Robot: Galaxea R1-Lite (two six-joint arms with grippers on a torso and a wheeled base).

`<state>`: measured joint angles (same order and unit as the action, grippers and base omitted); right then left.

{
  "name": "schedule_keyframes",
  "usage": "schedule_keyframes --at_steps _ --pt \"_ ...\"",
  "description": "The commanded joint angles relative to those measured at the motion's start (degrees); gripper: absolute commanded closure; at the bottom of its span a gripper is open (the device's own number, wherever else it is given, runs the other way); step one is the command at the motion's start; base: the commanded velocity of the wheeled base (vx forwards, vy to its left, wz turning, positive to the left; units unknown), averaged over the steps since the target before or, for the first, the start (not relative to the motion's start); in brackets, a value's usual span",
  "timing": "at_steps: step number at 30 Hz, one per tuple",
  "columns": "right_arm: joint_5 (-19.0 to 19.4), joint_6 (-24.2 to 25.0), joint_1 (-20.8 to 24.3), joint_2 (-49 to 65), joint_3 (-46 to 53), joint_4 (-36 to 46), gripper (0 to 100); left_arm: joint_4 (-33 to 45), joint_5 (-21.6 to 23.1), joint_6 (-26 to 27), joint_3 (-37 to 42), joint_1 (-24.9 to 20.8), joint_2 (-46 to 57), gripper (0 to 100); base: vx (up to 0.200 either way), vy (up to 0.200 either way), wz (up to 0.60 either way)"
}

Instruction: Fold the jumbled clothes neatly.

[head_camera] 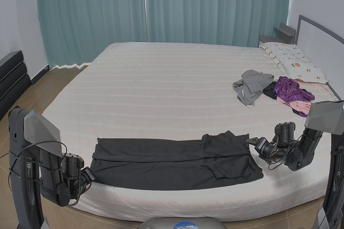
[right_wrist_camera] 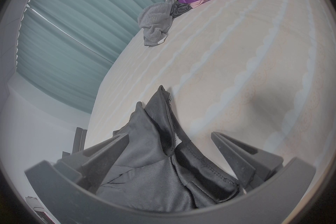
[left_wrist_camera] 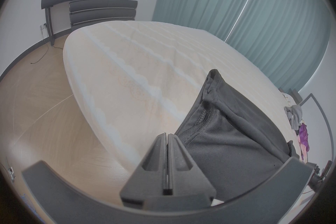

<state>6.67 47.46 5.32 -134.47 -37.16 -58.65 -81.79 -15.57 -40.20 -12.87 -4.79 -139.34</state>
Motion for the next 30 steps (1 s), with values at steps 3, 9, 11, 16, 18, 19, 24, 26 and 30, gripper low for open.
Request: schedule_keyframes --at_steps 3,9,11,16,18,19,24,26,30 --pt "0.19 0.44 0.40 3.08 0.33 0.03 0 -0.13 0.10 0.21 -0.05 0.40 -0.23 100 0.000 0.000 0.00" --pt "0.36 1.76 4.26 8.97 1.47 0.11 0 -1.09 2.30 -0.40 0.39 0.48 0.38 0 0.000 0.000 0.00" --pt "0.28 1.50 5.14 8.97 1.47 0.29 0 -1.89 3.17 -0.66 0.48 1.01 0.82 0 0.000 0.000 0.00" --pt "0.36 -5.97 7.34 3.78 -4.15 3.28 0 -2.85 9.24 -6.64 -0.13 3.56 3.99 0 0.000 0.000 0.00" --pt "0.19 -11.42 7.52 1.23 -7.67 7.50 0 -2.85 10.38 -7.87 -0.57 4.70 4.51 0 0.000 0.000 0.00" --pt "0.19 -13.18 7.52 0.27 -9.34 8.81 0 -2.85 10.65 -7.87 -0.66 5.05 4.60 0 0.000 0.000 0.00" --pt "0.19 -16.26 7.52 -2.37 -16.46 15.93 0 -2.94 11.08 -7.96 -0.84 5.23 3.99 0 0.000 0.000 0.00" --pt "0.10 -17.31 7.43 -2.90 -18.13 17.96 0 -2.94 11.08 -7.87 -0.84 5.05 3.99 0 0.000 0.000 0.00" --pt "-0.25 -19.77 7.34 -4.13 -19.71 19.80 0 -3.03 11.08 -7.70 -0.93 4.79 3.28 0 0.000 0.000 0.00"
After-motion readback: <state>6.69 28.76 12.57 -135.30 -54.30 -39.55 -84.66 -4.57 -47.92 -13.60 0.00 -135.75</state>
